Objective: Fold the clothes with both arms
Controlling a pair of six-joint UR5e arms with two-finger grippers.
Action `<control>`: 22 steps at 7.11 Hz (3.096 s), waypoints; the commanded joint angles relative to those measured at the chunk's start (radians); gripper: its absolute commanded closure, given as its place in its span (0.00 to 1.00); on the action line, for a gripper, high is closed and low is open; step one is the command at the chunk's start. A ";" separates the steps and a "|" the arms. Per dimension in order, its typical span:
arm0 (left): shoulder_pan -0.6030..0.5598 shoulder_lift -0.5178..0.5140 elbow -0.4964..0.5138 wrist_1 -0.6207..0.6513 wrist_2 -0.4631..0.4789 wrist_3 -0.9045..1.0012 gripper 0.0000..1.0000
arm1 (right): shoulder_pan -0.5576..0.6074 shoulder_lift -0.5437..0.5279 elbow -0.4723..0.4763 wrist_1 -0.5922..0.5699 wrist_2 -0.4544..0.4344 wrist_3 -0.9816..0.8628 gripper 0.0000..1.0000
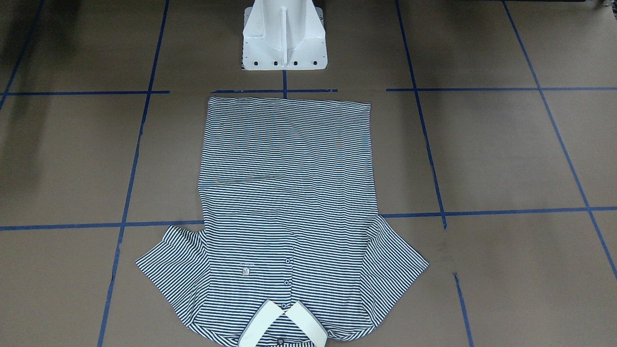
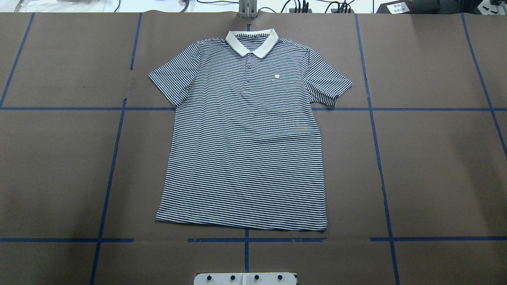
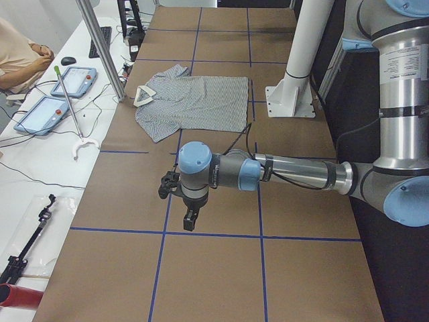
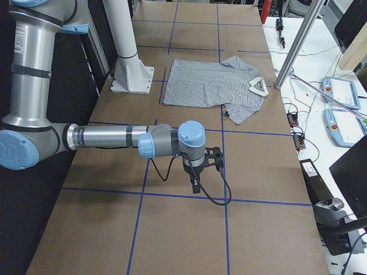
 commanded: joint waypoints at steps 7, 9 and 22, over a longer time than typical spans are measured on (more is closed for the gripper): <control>0.008 -0.178 0.094 -0.604 -0.013 -0.250 0.00 | -0.070 0.303 -0.225 0.388 0.108 0.250 0.00; 0.008 -0.177 0.101 -0.629 -0.011 -0.249 0.00 | -0.282 0.452 -0.223 0.390 -0.077 0.663 0.07; 0.009 -0.174 0.101 -0.632 -0.011 -0.246 0.00 | -0.687 0.704 -0.573 0.511 -0.551 1.001 0.45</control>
